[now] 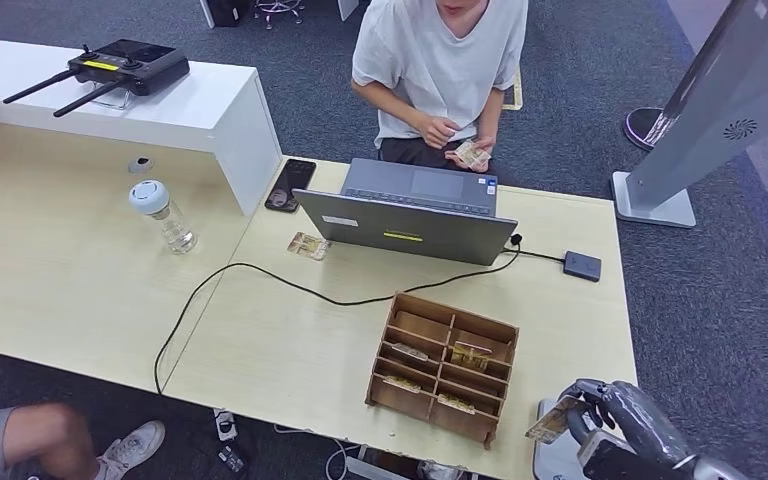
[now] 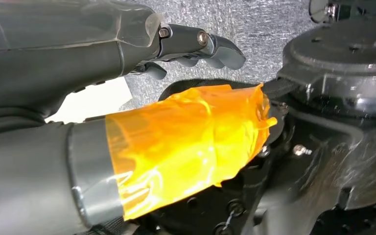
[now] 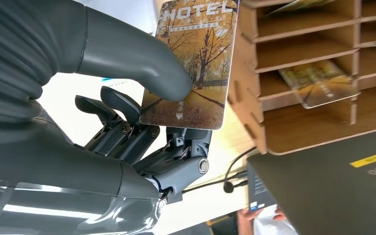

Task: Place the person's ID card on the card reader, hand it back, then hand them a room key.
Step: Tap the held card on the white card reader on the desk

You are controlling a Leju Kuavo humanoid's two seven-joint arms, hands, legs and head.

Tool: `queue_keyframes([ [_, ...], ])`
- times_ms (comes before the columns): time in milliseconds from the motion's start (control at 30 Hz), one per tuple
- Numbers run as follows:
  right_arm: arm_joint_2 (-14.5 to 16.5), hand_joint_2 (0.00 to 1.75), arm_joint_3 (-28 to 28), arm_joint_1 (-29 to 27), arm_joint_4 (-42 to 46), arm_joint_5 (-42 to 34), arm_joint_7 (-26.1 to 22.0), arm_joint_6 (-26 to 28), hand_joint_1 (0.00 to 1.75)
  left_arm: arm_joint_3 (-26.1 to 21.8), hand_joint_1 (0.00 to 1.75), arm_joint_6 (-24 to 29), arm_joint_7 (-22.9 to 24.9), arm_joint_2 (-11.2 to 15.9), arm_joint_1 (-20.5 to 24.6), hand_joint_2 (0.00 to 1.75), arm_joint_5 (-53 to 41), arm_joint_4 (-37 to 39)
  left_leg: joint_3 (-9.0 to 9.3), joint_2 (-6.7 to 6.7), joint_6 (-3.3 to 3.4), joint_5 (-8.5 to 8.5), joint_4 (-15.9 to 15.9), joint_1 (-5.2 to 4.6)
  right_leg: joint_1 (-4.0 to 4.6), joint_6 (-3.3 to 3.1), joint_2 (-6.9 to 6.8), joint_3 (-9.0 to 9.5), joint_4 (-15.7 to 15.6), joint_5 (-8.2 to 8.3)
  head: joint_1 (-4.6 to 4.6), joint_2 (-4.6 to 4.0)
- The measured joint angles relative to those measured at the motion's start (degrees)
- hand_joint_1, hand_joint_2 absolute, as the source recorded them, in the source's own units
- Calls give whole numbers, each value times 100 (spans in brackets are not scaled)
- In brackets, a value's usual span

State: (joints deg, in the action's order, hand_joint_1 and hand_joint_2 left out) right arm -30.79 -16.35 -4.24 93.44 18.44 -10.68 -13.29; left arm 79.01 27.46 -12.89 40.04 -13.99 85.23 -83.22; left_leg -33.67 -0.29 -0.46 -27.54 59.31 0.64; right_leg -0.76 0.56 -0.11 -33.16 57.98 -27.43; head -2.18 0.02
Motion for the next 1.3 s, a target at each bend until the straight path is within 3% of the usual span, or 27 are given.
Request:
queue_keyframes([
  [233,-108,175,-261,239,-125,228,235,27,175,347,0,-169,-51,71,140,0,10,-25,1,0,0,0,0,1,0,0,0,0,0,0,1,0],
  [1033,-513,175,-862,588,-488,421,705,106,175,725,0,-697,-22,188,388,0,5,153,1,0,0,0,0,0,0,0,0,1,0,0,0,0],
  [1100,-501,175,-911,714,-556,459,733,44,175,797,0,-509,373,79,571,0,-102,363,2,-4,2,4,0,-3,-3,2,-3,1,0,2,-2,0],
  [1167,-433,175,-1002,891,-640,575,854,-23,175,804,0,-22,1640,-209,952,0,-682,747,2,-19,7,14,0,-5,-7,5,-17,4,-1,5,-2,0],
  [1233,-345,175,-1097,1020,-688,670,999,-39,175,683,0,139,3260,-541,1352,0,-2200,1107,2,-37,11,23,1,-4,-6,7,-35,14,0,8,0,0],
  [1300,-305,175,-1157,1059,-699,710,1078,-34,175,521,0,0,4175,-781,1559,0,-4615,1313,4,-40,12,25,1,-3,-4,8,-39,22,0,11,1,0],
])
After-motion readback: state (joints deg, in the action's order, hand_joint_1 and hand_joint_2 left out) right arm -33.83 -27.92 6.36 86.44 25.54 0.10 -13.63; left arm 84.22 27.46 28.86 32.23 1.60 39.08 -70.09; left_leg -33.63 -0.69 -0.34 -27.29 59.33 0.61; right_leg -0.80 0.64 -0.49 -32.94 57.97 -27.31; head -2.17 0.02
